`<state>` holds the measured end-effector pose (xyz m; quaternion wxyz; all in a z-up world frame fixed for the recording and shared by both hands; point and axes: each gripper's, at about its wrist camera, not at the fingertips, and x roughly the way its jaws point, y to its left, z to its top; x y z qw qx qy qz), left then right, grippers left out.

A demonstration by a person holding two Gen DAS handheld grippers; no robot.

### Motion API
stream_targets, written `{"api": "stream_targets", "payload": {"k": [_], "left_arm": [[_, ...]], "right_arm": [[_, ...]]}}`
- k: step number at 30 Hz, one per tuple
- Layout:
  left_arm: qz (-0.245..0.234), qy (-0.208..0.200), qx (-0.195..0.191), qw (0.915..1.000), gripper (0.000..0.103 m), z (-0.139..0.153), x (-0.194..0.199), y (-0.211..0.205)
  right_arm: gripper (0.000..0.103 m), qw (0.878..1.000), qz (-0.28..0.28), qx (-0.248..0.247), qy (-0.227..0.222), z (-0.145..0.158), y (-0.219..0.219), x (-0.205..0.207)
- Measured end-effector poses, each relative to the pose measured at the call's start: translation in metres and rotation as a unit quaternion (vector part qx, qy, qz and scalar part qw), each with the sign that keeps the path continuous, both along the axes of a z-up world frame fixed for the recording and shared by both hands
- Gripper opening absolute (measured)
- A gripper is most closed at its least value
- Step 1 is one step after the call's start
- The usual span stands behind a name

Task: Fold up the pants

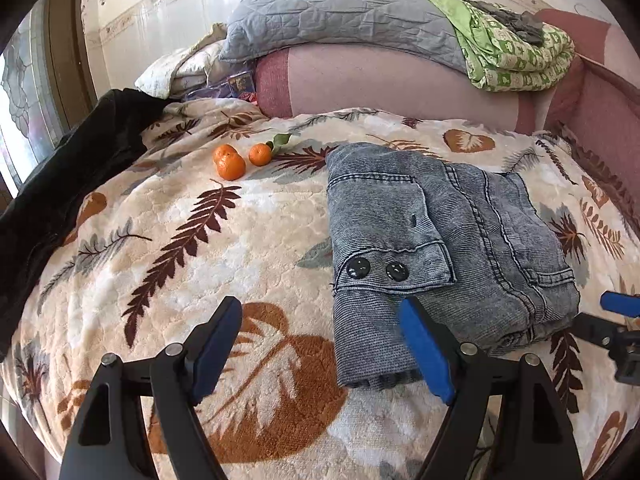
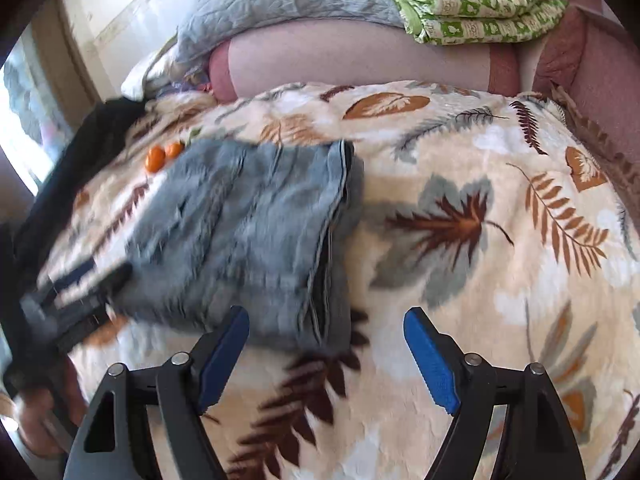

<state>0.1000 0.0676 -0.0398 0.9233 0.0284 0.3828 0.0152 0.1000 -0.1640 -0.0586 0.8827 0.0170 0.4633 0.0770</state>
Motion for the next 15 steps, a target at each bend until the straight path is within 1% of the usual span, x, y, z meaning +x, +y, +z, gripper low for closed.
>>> {"api": "stream_targets", "payload": {"k": [1, 2, 4, 6, 7, 8, 10, 13, 15], "left_arm": [[0.004, -0.001, 0.001, 1.0000, 0.081, 0.005, -0.008, 0.001], [0.006, -0.004, -0.008, 0.9999, 0.081, 0.010, -0.018, 0.004], [-0.005, -0.003, -0.039, 0.9992, 0.082, 0.016, -0.041, 0.009], [-0.008, 0.007, -0.064, 0.9979, 0.082, 0.015, -0.064, 0.009], [-0.009, 0.017, -0.073, 0.9971, 0.082, 0.012, -0.073, 0.007], [-0.013, 0.031, -0.081, 0.9961, 0.082, 0.008, -0.082, 0.003], [-0.029, 0.057, -0.092, 0.9937, 0.082, 0.002, -0.097, -0.007], [-0.047, 0.064, -0.099, 0.9919, 0.082, 0.005, -0.117, -0.024], [-0.052, 0.055, -0.107, 0.9914, 0.082, 0.016, -0.122, -0.032]], "right_arm": [[0.083, 1.000, -0.007, 0.001, 0.019, -0.009, -0.002, 0.003], [0.083, 0.999, -0.022, 0.017, 0.024, -0.010, -0.008, 0.001], [0.083, 0.996, -0.029, 0.081, -0.003, 0.001, -0.019, -0.014], [0.083, 0.993, -0.027, 0.105, -0.044, 0.016, -0.020, -0.041], [0.084, 0.992, -0.022, 0.107, -0.064, 0.020, -0.017, -0.056], [0.091, 0.992, -0.016, 0.103, -0.077, 0.022, -0.014, -0.069], [0.099, 0.993, -0.005, 0.085, -0.087, 0.018, -0.006, -0.090], [0.100, 0.996, 0.019, 0.063, -0.066, 0.012, 0.004, -0.106], [0.100, 0.996, 0.033, 0.051, -0.070, 0.012, 0.005, -0.116]]}}
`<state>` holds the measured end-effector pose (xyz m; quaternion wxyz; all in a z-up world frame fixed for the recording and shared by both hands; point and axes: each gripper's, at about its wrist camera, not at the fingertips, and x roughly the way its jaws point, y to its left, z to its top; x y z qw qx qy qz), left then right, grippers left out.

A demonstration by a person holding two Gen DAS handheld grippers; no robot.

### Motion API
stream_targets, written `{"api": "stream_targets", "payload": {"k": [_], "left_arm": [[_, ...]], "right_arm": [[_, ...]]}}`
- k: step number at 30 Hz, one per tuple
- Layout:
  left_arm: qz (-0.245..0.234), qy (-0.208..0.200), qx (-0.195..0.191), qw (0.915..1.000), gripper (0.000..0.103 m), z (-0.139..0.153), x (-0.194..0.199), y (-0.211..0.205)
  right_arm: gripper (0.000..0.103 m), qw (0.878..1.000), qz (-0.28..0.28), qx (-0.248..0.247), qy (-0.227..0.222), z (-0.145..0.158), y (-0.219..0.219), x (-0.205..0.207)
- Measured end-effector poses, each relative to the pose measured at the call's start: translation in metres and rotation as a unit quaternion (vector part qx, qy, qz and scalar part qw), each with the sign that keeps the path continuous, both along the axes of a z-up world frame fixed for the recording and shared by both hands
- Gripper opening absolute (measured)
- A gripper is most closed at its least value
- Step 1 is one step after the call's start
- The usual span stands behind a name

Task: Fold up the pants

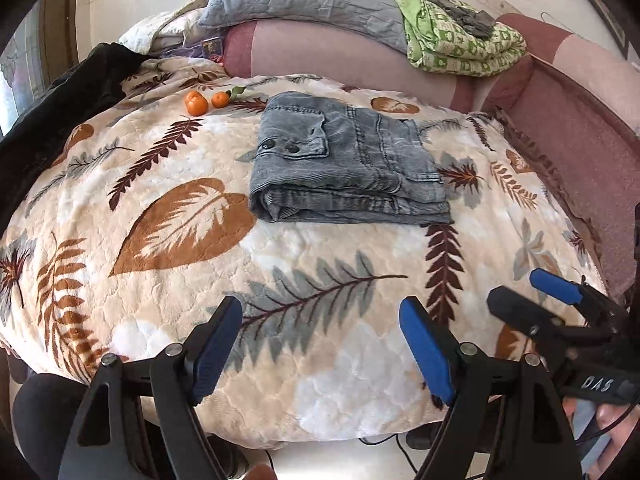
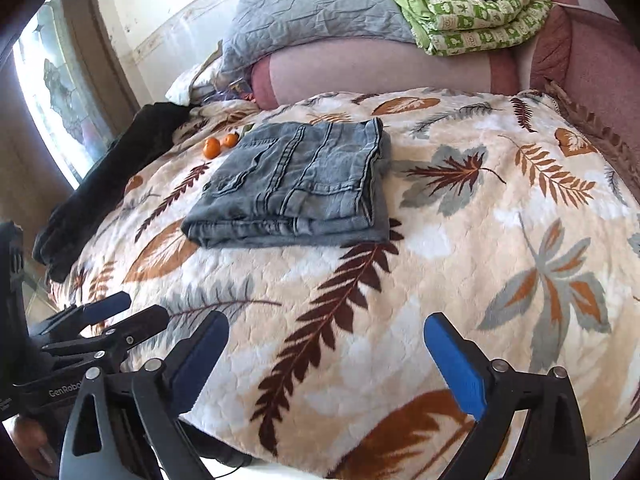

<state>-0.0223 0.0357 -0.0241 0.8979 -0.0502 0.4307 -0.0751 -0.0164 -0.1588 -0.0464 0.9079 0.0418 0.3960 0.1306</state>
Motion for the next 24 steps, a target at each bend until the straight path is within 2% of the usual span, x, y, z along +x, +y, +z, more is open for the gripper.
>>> {"api": "stream_targets", "payload": {"k": [3, 5, 6, 8, 11, 16, 21, 24], "left_arm": [[0.002, -0.033, -0.003, 0.9995, 0.083, 0.021, -0.002, -0.007], [0.008, -0.050, 0.014, 0.9986, 0.099, 0.032, 0.000, -0.010], [0.014, -0.056, 0.025, 0.9980, 0.100, 0.035, 0.001, -0.011], [0.019, -0.062, 0.045, 0.9969, 0.100, 0.038, 0.003, -0.012], [0.022, -0.054, 0.052, 0.9970, 0.100, 0.035, 0.008, -0.012], [0.027, -0.043, 0.056, 0.9971, 0.100, 0.028, 0.010, -0.012], [0.046, -0.037, 0.078, 0.9952, 0.100, 0.021, 0.011, -0.013], [0.053, -0.042, 0.097, 0.9930, 0.100, 0.020, 0.010, -0.013]], "right_arm": [[0.100, 0.999, -0.006, -0.035, -0.030, 0.002, -0.002, -0.015], [0.100, 0.998, -0.009, -0.044, -0.044, 0.003, -0.006, -0.019], [0.100, 0.998, -0.010, -0.044, -0.049, 0.003, -0.009, -0.021], [0.100, 0.998, -0.015, -0.046, -0.047, -0.001, -0.013, -0.022], [0.100, 0.998, -0.018, -0.041, -0.042, -0.004, -0.019, -0.023], [0.100, 0.997, -0.024, -0.034, -0.066, 0.004, -0.022, -0.028], [0.100, 0.994, -0.033, -0.028, -0.099, 0.015, -0.023, -0.034], [0.100, 0.993, -0.038, -0.028, -0.104, 0.017, -0.023, -0.034]]}}
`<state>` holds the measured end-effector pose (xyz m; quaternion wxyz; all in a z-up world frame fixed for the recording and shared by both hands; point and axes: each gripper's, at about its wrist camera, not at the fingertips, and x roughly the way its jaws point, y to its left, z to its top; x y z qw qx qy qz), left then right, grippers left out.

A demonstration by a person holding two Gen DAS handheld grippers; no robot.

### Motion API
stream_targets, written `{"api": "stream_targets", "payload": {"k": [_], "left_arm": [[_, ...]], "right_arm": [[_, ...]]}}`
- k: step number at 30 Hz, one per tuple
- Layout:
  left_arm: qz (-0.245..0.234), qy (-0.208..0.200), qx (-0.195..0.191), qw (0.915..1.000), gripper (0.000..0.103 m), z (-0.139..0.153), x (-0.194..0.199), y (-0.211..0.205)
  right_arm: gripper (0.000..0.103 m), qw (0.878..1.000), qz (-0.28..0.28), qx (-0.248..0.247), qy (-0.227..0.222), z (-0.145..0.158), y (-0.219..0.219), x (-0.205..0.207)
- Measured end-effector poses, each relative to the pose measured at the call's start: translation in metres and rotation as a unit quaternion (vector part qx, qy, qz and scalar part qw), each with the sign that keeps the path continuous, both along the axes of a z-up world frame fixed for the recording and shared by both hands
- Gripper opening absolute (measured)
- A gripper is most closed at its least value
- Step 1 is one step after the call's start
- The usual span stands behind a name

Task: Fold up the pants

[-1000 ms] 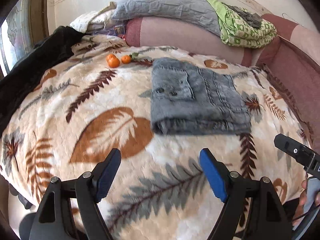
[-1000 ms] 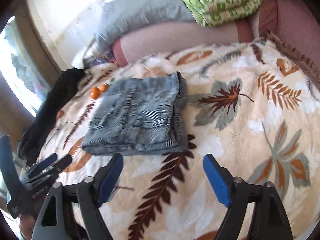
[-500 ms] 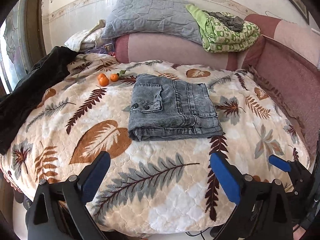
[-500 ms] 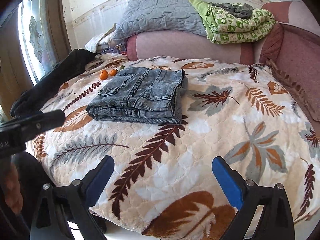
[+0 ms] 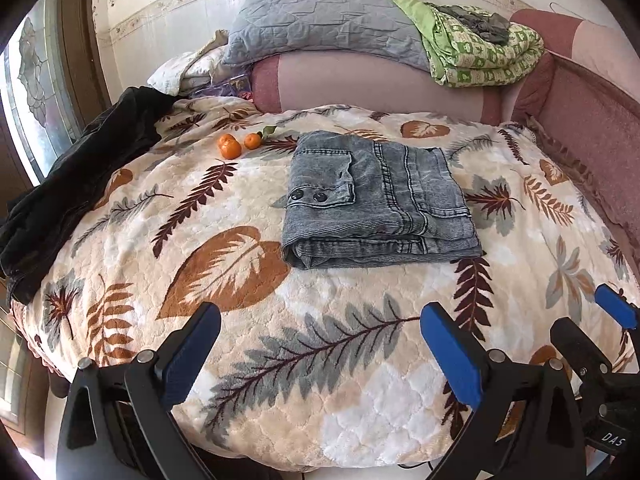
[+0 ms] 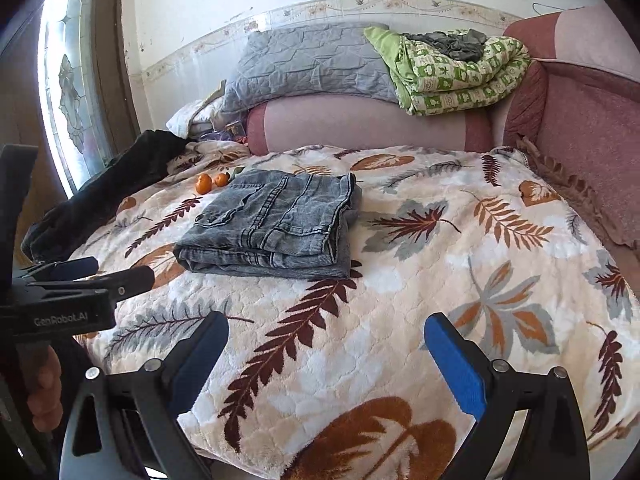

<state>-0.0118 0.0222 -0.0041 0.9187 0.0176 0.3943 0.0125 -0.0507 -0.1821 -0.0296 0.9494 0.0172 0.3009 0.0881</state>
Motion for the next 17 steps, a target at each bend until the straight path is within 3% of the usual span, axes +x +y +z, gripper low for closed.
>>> {"api": "stream_targets", "payload": {"k": [6, 17], "left_arm": [[-0.006, -0.001, -0.001, 1.0000, 0.100, 0.000, 0.000, -0.002], [-0.028, -0.008, -0.039, 0.9988, 0.100, 0.010, 0.016, -0.008]], "right_arm": [[0.100, 1.000, 0.004, 0.001, 0.015, -0.006, 0.002, 0.004], [0.100, 0.999, -0.010, 0.016, 0.030, -0.011, -0.006, 0.009]]}}
